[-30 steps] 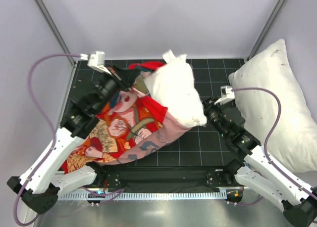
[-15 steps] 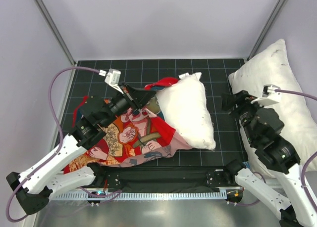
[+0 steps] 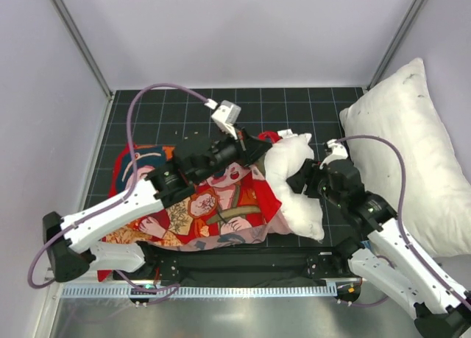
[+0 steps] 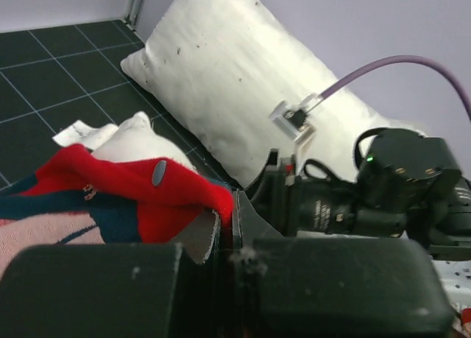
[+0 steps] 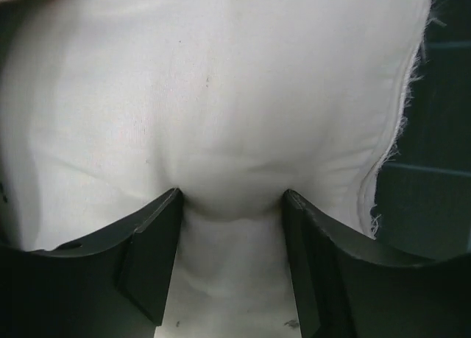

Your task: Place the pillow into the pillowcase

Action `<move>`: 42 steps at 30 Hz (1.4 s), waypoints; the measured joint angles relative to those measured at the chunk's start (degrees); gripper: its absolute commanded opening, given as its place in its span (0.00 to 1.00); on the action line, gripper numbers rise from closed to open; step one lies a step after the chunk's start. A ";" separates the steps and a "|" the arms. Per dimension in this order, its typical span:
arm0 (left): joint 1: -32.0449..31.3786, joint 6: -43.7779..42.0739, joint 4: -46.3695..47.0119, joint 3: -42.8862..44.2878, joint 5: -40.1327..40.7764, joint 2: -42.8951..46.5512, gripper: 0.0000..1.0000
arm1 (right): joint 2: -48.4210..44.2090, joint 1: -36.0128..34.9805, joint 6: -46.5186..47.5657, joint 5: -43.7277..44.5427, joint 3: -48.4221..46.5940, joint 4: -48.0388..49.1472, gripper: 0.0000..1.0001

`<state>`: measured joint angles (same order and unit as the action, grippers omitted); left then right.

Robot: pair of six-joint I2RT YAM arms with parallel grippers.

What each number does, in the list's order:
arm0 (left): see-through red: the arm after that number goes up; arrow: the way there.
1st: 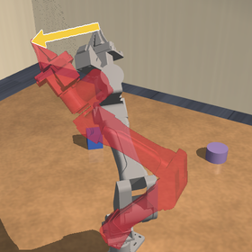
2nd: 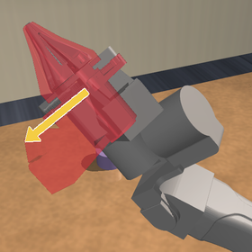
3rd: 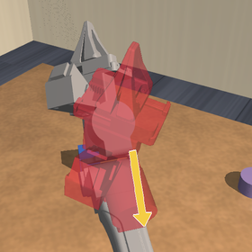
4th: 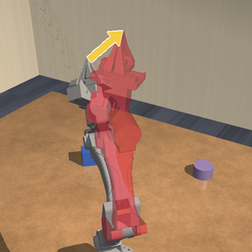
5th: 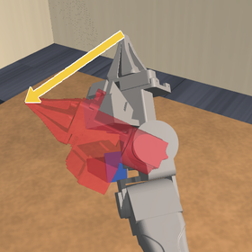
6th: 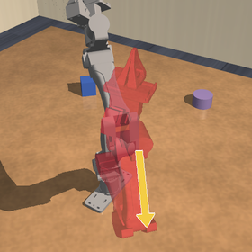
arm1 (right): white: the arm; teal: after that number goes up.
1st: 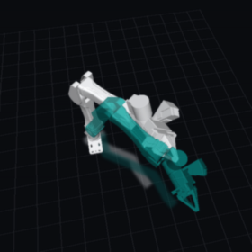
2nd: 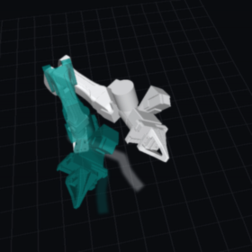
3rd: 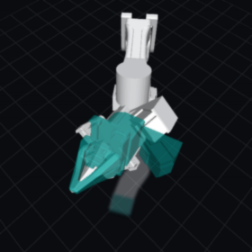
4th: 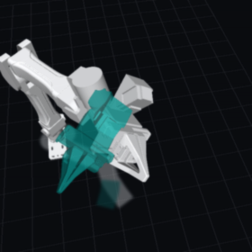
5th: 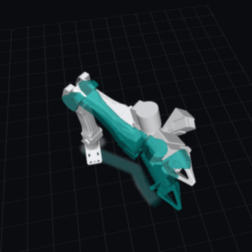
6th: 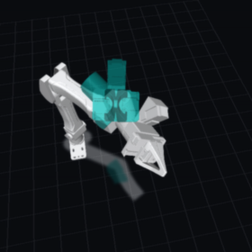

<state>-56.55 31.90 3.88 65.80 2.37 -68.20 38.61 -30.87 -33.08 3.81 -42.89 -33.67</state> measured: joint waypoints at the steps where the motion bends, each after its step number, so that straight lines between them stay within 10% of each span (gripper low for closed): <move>1: -0.85 -0.57 -0.13 1.44 0.46 -1.97 0.00 | 0.24 0.09 -0.76 -1.22 2.51 1.42 0.54; 4: -3.48 -1.36 -0.74 5.92 1.70 -8.76 0.00 | 0.44 0.28 -2.89 -4.79 9.86 7.85 0.28; 9: -8.41 -2.36 -1.51 15.58 5.07 -23.45 0.00 | 3.91 0.81 -8.79 -14.16 21.18 28.52 0.15; 22: -14.23 -2.67 -9.99 28.44 10.23 -32.46 0.00 | -5.46 10.73 -13.00 -25.49 26.23 41.55 0.04; 32: -5.92 1.51 -32.59 62.05 0.28 -40.68 0.00 | 0.87 7.56 -23.19 -23.96 32.26 65.16 0.04; 42: -1.09 6.93 -36.92 60.67 -10.86 -43.91 0.00 | 28.96 -6.71 -22.77 -18.49 21.14 80.06 0.04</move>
<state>-57.65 38.83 -33.04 126.48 -8.49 -112.12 67.57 -37.58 -55.86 -14.68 -21.76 46.39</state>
